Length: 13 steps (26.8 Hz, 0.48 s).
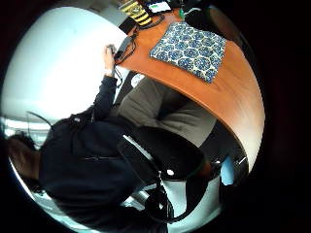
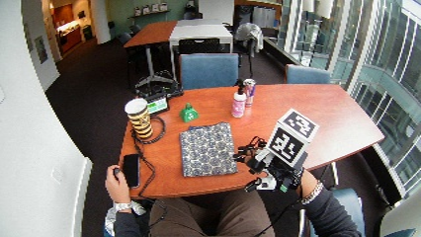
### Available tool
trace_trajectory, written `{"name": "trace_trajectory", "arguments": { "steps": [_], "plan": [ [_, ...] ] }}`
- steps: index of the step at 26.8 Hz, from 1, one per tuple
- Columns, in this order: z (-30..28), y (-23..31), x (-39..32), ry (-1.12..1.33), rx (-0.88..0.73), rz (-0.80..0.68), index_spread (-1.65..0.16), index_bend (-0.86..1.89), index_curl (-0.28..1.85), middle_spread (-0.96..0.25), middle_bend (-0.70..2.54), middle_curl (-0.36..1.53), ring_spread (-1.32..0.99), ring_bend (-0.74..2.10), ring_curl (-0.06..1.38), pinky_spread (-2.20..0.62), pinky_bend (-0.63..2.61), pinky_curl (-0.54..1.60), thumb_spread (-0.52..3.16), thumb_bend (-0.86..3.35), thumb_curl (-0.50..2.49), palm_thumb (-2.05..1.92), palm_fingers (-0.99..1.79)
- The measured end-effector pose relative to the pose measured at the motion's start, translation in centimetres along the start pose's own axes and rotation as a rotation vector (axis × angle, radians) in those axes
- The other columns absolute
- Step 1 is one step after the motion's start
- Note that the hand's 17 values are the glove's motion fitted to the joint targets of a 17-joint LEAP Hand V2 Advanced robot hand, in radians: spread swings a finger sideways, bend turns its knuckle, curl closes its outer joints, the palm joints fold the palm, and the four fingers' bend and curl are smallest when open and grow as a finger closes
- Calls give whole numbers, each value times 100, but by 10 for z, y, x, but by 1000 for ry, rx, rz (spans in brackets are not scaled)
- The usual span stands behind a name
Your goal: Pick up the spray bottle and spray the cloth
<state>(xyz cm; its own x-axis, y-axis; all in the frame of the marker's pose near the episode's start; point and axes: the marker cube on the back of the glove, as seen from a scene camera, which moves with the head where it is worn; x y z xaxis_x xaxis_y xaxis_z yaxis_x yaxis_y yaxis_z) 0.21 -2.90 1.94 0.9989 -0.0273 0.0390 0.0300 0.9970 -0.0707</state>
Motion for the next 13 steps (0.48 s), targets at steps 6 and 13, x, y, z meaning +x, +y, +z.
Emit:
{"name": "trace_trajectory", "arguments": {
  "steps": [6,13],
  "plan": [
    [1,-25,23,-11,50,71,-41,15,26,-12,20,26,-10,36,25,20,27,25,96,-1,19,28,64],
    [-5,-62,62,-35,185,198,-40,14,27,-13,21,30,-11,39,28,18,26,27,103,1,22,35,74]
  ]
}}
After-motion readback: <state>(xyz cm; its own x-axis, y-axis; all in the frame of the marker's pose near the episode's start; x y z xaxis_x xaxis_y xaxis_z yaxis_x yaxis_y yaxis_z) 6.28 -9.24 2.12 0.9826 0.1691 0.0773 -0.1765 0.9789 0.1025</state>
